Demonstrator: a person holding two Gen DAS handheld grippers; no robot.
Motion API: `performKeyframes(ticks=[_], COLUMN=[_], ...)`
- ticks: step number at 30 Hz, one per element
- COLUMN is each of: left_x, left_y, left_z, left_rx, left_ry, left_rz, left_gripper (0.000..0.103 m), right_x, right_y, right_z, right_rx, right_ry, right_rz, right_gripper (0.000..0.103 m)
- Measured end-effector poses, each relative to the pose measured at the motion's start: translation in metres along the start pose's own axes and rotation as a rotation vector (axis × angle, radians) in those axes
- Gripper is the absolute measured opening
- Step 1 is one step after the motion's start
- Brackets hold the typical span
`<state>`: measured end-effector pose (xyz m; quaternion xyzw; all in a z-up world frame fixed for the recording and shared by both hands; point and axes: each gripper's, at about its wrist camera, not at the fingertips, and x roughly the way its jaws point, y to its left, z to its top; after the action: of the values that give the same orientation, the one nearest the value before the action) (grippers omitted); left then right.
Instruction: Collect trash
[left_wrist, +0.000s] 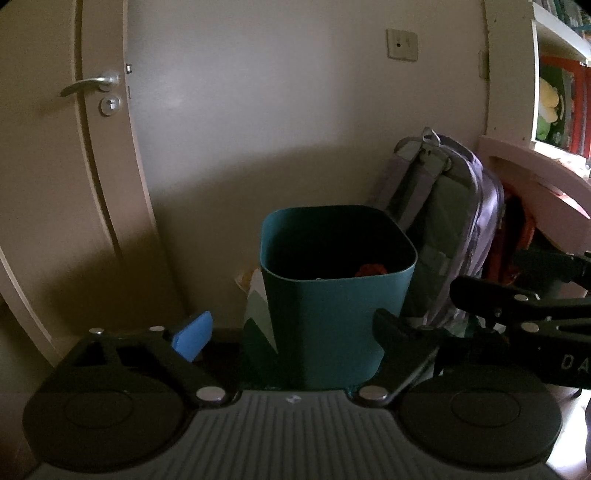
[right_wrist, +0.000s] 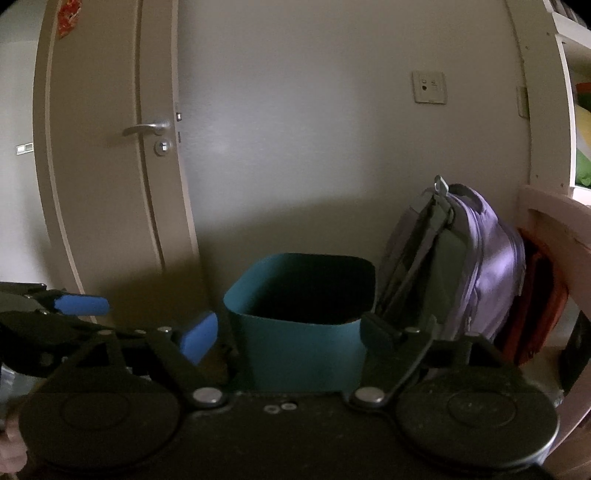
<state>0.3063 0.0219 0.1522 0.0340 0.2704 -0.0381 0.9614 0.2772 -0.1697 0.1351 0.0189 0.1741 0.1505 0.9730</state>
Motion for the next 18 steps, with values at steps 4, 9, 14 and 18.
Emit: performKeyframes(ticks=[4,9,14,18], left_x=[-0.011,-0.021,-0.032,-0.040], left_y=[0.001,0.004,0.005,0.008], left_z=[-0.009,-0.016,-0.019,-0.021], left_rx=[-0.003,-0.012,-0.023,-0.042], left_ry=[-0.009,-0.019,-0.045,-0.056], left_rz=[0.006,-0.005,-0.003,-0.008], left_gripper=[0.097,0.097,0.097,0.097], right_x=[-0.007,-0.015,-0.022,-0.026], right_y=[0.002,0.004,0.005,0.007], right_z=[-0.007,-0.012,-0.014,-0.015], right_rx=[0.007,0.002,0.002,-0.005], right_ry=[-0.002,-0.008,-0.018,-0.026], right_rz=[0.005,0.008,0.007,0.006], right_gripper=[0.085,0.086,0.086,0.087])
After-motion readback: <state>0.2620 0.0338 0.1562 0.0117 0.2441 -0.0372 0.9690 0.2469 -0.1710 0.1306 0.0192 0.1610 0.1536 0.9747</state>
